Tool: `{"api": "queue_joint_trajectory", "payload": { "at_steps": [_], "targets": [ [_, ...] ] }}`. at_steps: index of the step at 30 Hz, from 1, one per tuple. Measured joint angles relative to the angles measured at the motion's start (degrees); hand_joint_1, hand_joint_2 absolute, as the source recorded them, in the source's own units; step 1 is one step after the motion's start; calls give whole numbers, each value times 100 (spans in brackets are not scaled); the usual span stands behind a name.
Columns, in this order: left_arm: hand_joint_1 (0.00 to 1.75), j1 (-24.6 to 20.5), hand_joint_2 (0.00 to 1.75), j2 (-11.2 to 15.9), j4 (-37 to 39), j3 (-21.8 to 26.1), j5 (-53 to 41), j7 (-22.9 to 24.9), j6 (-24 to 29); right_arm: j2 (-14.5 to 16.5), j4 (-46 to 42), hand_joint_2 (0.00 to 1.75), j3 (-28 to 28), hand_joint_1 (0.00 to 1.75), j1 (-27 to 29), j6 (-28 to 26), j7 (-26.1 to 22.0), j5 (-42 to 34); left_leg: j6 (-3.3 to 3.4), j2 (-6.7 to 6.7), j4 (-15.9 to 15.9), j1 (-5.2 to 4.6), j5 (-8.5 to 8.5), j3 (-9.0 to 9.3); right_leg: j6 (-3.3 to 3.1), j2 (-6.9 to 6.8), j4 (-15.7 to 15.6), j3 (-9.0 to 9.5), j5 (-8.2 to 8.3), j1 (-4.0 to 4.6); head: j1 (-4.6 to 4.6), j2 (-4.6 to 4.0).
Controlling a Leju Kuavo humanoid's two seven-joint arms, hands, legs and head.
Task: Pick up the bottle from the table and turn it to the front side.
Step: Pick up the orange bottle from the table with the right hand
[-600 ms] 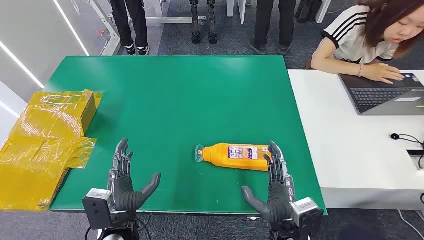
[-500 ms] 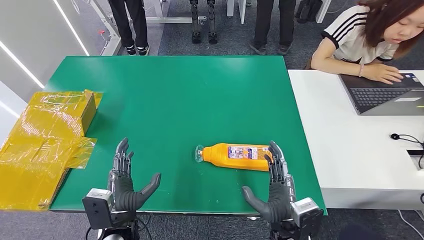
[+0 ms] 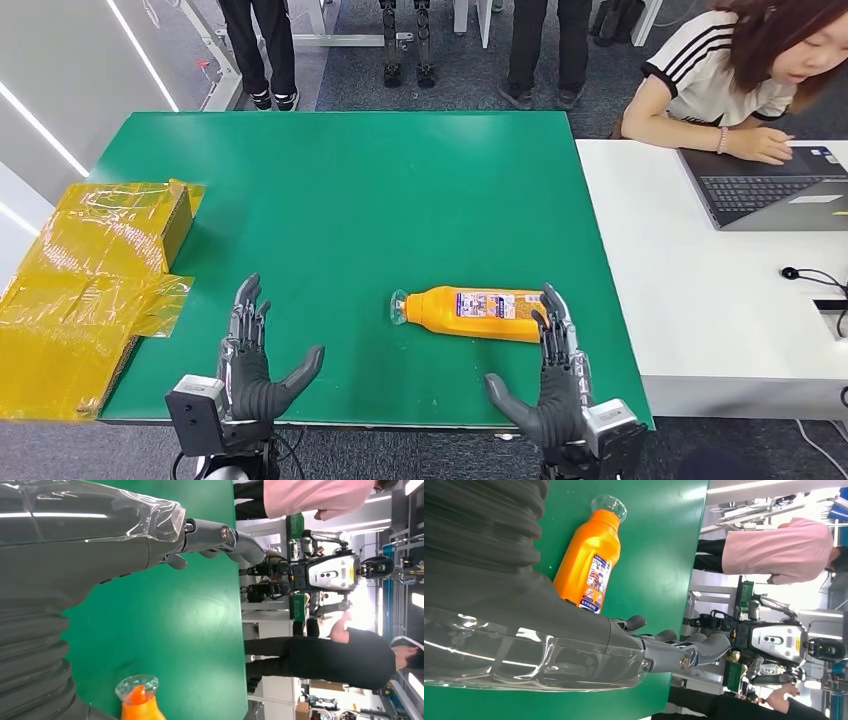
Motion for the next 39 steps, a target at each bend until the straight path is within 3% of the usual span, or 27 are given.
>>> {"api": "queue_joint_trajectory", "payload": {
  "at_steps": [20, 27, 34, 39],
  "targets": [
    [0, -20, 175, -4, 39, 14, -9, -37, -23, -31, 37, 175, 50, 0, -5, -134, -29, 69, 0, 0, 0, 0, 0, 0, 0, 0, 0, 0, 0, 0, 0, 0],
    [0, -197, 175, -80, 189, 7, -90, -61, -163, -163, 308, 175, -84, 0, -481, -759, 388, 1689, 2, 6, 2, -1, 2, 3, 0, 7, 0, 1, 5, -1, 0, 0],
    [0, -256, 175, -116, 260, -1, -101, -61, -196, -252, 560, 175, -271, 0, -795, -873, 535, 2095, 5, 4, 3, -1, 4, 4, 0, 6, 0, 3, 5, 0, 0, 0],
    [0, -384, 175, -115, 344, -51, -119, -60, -297, -437, 1017, 175, -293, 0, -1367, -784, 1301, 3168, 4, 10, 2, 0, 5, 4, 0, 11, 0, 2, 8, 0, -1, 0]
  ]
}}
